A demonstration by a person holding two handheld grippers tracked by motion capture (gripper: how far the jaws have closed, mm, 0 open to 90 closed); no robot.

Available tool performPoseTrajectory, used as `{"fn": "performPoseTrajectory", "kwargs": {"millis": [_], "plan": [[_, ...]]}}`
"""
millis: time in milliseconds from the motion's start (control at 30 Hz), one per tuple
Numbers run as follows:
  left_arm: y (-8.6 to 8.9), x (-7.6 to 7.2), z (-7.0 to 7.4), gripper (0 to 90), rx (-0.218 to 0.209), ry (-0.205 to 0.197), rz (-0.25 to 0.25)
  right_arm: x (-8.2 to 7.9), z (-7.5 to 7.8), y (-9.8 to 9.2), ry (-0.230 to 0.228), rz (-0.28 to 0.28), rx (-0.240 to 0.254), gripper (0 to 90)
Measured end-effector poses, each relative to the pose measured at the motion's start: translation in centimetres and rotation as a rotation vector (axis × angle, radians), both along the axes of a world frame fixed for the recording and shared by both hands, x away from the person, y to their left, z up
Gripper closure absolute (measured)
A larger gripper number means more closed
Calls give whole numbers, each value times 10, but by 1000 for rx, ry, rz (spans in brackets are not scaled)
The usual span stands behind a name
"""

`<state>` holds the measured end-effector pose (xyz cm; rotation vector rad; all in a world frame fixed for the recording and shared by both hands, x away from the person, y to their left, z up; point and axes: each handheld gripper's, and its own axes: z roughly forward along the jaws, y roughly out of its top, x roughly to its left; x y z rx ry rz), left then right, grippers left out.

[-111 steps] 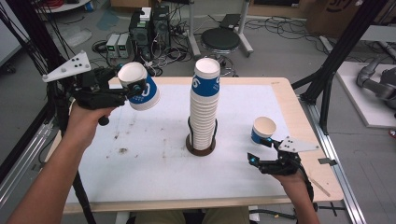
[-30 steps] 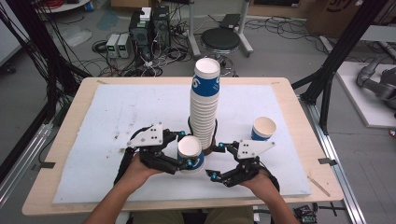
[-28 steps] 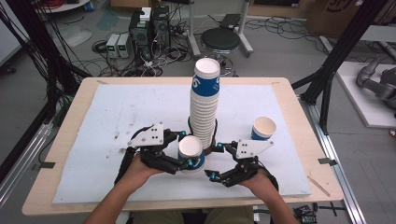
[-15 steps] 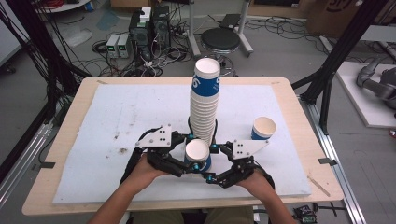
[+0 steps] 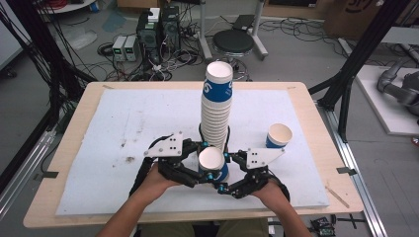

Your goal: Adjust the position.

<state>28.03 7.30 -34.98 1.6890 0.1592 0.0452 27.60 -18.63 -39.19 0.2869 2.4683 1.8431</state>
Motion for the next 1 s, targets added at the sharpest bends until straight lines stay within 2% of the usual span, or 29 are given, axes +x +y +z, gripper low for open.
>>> {"fn": "performPoseTrajectory", "kwargs": {"millis": [133, 267, 367, 667, 900, 1000], "plan": [[3, 0, -1, 311, 4, 19, -7, -1, 3, 1, -13, 13, -28, 282], [5, -1, -5, 291, 32, 50, 0, -2, 5, 4, -19, 29, -86, 297], [7, -1, -6, 139, 57, 88, 34, -2, 7, 4, -18, 37, -107, 298], [22, -4, -6, 140, 76, 79, 57, -1, 15, -1, -30, 30, -162, 299], [27, -3, 2, 140, 126, 69, 62, 3, 17, -1, -36, 26, -232, 299], [28, -2, 5, 141, 165, 72, 55, 5, 19, 2, -36, 32, -268, 299]]}}
